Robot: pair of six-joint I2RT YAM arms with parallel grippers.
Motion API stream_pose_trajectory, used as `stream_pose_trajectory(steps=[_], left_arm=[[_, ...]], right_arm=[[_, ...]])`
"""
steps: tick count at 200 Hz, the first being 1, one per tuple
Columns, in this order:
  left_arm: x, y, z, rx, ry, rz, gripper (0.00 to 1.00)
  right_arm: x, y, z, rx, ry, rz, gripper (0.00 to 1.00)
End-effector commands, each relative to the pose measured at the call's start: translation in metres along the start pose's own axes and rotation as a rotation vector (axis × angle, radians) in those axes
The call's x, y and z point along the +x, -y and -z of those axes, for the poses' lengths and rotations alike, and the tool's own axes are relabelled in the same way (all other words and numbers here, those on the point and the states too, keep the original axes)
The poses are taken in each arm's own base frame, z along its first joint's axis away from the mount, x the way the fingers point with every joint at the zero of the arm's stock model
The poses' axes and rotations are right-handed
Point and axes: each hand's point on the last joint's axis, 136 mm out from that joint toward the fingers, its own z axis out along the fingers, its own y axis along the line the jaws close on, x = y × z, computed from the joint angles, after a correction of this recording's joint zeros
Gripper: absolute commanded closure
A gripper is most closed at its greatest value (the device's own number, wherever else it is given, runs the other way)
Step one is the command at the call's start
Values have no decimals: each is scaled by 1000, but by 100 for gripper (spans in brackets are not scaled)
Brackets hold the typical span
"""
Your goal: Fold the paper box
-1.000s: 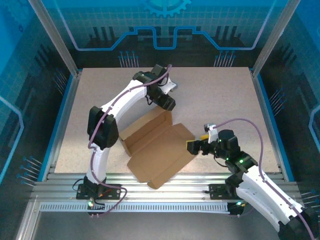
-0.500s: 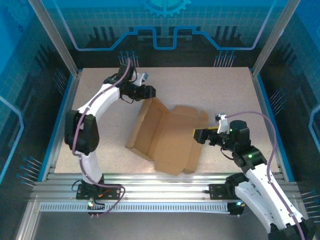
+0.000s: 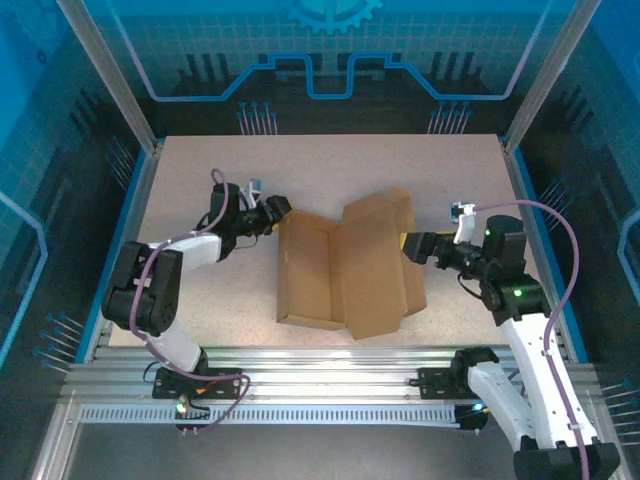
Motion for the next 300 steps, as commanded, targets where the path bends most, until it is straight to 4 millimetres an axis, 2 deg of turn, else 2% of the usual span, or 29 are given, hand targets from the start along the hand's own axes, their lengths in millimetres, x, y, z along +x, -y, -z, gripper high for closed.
stream_pose_trajectory(steps=[1, 49, 86, 117, 159, 180, 207, 237, 265, 278, 284, 300], left_arm=[[-27, 35, 13, 188, 176, -12, 44], [-20, 1, 9, 196, 261, 59, 44], [-5, -23, 2, 178, 286, 102, 44], [8, -42, -3, 143, 289, 96, 42], [13, -56, -5, 119, 292, 97, 41], [13, -56, -6, 118, 290, 93, 41], [12, -56, -5, 115, 291, 93, 40], [14, -55, -4, 106, 286, 82, 40], [14, -54, -4, 99, 281, 75, 39], [15, -55, -4, 93, 277, 76, 39], [15, -55, -4, 90, 276, 75, 39], [16, -57, -4, 83, 270, 73, 39]], right_arm=[[-7, -5, 8, -27, -4, 11, 4], [-7, 19, 8, 32, -12, -33, 12], [-6, 27, 5, 37, -17, -58, 17], [-3, 35, -3, 40, -26, -71, 19], [6, 54, -10, 100, -42, -75, 17], [7, 39, -17, 32, -69, -45, 17], [13, 18, -25, 30, -109, 65, 18], [8, -6, -28, -14, -92, 110, 22], [11, -9, -34, 56, -132, 173, 24], [8, -13, -33, 52, -114, 186, 26], [-6, -26, -28, 27, -78, 206, 26], [-12, -40, -27, -10, -83, 222, 26]])
